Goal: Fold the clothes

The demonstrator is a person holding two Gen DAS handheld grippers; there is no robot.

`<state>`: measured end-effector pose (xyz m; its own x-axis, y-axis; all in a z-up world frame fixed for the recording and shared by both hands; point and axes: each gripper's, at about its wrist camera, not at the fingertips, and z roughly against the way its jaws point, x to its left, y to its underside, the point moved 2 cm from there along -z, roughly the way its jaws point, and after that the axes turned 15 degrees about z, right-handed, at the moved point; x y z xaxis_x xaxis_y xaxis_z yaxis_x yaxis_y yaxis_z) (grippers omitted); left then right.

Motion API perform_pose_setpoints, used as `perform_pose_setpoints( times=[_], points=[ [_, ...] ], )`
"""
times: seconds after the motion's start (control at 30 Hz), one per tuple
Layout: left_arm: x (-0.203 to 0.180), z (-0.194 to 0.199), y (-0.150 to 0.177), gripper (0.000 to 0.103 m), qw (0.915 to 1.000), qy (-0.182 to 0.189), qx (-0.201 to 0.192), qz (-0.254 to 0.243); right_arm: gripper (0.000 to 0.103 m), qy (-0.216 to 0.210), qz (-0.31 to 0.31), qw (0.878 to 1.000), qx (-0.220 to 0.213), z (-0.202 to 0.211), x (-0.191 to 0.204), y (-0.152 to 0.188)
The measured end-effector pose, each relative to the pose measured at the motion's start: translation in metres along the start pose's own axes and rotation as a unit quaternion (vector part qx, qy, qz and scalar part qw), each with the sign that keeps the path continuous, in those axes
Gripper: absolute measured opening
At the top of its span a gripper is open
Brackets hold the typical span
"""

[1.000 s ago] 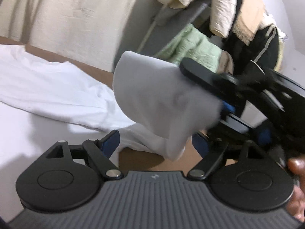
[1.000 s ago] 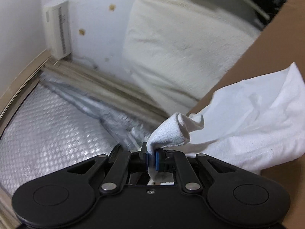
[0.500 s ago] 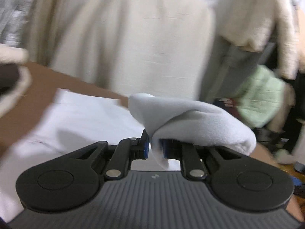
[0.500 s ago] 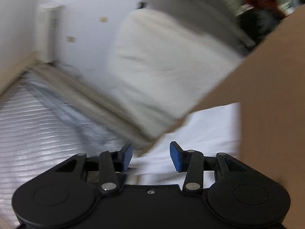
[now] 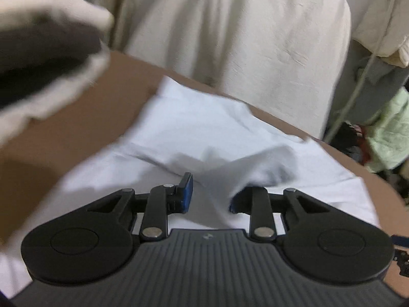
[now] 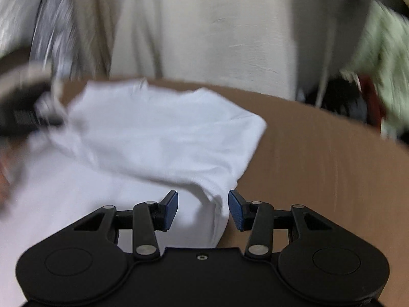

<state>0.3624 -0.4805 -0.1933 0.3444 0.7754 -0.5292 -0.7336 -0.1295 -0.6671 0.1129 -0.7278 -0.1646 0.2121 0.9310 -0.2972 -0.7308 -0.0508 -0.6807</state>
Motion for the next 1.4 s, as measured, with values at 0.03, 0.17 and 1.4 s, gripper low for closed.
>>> perform_pose_setpoints(
  times=[0.03,0.17,1.4],
  points=[
    [0.01,0.007,-0.003,0.03,0.9999,-0.011,-0.009,0.008,0.044,0.018,0.032,0.999,0.007,-0.006,0.007,-0.001],
    [0.051,0.029,-0.018,0.03,0.9961,-0.04,0.012,0.078,0.029,0.072,0.099,0.992,0.016,-0.02,0.022,-0.002],
    [0.035,-0.022,-0.012,0.02,0.9957,-0.056,0.062,-0.04,0.039,-0.092,0.04,0.993,-0.068,-0.08,-0.064,-0.07]
  ],
)
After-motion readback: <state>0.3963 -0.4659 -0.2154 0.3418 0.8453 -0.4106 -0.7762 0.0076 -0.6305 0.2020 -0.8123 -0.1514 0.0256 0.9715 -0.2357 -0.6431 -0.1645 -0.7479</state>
